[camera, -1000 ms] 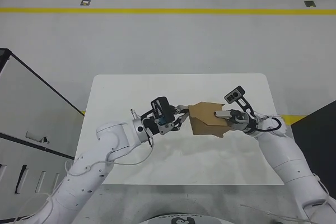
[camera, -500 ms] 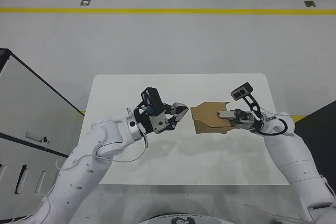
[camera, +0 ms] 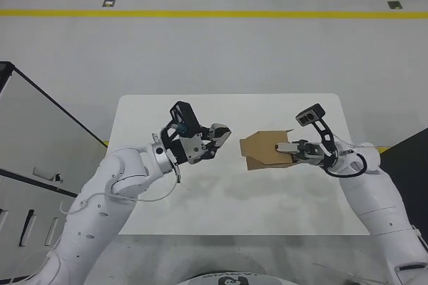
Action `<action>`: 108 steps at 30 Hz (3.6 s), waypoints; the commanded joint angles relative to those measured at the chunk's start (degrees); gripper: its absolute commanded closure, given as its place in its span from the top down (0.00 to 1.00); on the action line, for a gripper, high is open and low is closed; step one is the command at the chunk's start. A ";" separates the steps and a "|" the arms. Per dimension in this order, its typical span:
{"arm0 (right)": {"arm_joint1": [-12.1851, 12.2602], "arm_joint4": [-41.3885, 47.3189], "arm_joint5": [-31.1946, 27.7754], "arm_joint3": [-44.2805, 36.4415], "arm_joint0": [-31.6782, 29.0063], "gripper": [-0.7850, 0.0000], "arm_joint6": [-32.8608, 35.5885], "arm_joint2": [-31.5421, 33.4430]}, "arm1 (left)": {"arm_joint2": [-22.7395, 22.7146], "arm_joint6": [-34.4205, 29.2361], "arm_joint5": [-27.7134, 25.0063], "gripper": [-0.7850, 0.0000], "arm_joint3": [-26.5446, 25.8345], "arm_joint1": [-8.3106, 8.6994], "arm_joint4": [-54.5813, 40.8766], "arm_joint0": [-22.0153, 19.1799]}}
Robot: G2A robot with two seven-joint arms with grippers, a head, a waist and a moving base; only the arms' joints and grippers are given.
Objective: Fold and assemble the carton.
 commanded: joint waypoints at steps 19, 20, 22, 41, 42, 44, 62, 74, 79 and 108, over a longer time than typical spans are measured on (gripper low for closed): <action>0.74 -8.47 -4.17 -8.75 -3.07 0.00 -4.99 3.63 | -0.79 -19.55 5.49 0.00 1.08 1.03 -17.75 -1.43; 0.78 -9.50 -4.95 -9.06 -3.17 0.00 -5.15 3.77 | -0.09 -20.08 6.37 0.00 2.00 0.94 -21.89 -1.15; 0.86 -10.92 -5.54 -9.56 -3.18 0.00 -5.55 3.95 | 0.05 -21.67 6.57 0.00 2.89 0.93 -27.09 -1.89; 1.68 -13.05 -7.86 -11.74 -4.26 0.00 -7.87 4.55 | 2.10 -29.52 9.37 0.00 6.86 1.23 -45.86 -4.72; 1.72 -13.04 -7.92 -11.94 -4.35 0.00 -7.93 4.40 | 2.52 -29.18 9.27 0.00 6.86 1.17 -46.08 -4.72; 1.79 -12.98 -8.00 -12.41 -4.48 0.00 -8.01 4.08 | 3.24 -28.48 8.98 0.00 6.97 1.06 -46.29 -4.83; 2.47 -12.72 -8.29 -12.66 -4.41 0.00 -8.30 1.81 | 7.71 -26.00 7.89 0.00 7.36 0.40 -48.77 -5.97; 2.53 -9.93 -7.52 -11.58 -3.61 0.00 -7.53 0.07 | 7.82 -25.41 7.94 0.00 8.22 0.48 -47.93 -6.25; 2.72 -10.10 -8.29 -11.56 -3.68 0.00 -8.30 0.77 | 6.97 -25.78 7.58 0.00 8.18 0.69 -48.33 -6.14; 4.61 -13.09 -10.03 -14.76 -5.01 0.00 -10.04 1.06 | 3.26 -23.01 5.23 0.00 6.83 1.63 -48.28 -4.67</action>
